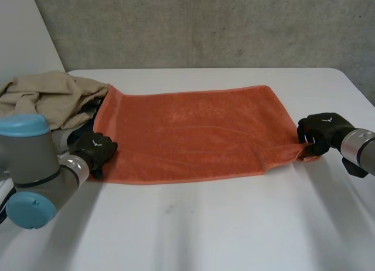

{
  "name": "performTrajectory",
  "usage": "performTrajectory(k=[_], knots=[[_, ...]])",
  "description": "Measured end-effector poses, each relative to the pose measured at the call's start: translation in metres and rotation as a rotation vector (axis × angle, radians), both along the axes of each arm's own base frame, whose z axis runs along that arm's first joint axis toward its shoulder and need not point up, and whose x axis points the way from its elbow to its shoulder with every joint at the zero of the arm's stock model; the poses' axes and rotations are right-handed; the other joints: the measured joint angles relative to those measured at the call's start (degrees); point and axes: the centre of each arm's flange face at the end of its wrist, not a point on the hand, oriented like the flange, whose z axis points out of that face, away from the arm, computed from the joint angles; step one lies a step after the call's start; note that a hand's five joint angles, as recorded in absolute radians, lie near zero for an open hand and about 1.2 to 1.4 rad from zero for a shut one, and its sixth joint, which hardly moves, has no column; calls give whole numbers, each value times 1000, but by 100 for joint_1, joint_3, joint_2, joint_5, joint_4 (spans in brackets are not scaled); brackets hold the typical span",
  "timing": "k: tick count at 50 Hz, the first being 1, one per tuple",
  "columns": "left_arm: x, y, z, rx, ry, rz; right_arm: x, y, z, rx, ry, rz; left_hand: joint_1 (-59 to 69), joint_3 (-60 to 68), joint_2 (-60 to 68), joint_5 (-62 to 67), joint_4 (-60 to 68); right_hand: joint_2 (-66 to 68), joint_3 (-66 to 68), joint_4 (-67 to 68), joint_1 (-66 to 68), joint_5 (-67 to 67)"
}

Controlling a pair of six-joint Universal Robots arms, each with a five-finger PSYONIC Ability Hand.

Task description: Fold the laundry.

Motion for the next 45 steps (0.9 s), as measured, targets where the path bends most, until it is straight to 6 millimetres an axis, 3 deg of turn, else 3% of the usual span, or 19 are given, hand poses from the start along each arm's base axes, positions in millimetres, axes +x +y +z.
performTrajectory(k=[18, 32, 45], knots=[[-1, 2, 0, 10, -22, 2, 2, 3, -2, 8, -2, 16, -1025, -1262, -1267, -1104, -1303, 0, 0, 0, 0, 0], [1, 6, 14, 38, 26, 14, 5, 7, -5, 12, 15, 36, -1378, -1383, -1429, -1485, -1440, 0, 0, 0, 0, 0], [1, 0, 1, 52, 18, 16, 7, 8, -7, 13, 24, 46, -1153, -1230, -1205, -1160, -1174, 0, 0, 0, 0, 0]])
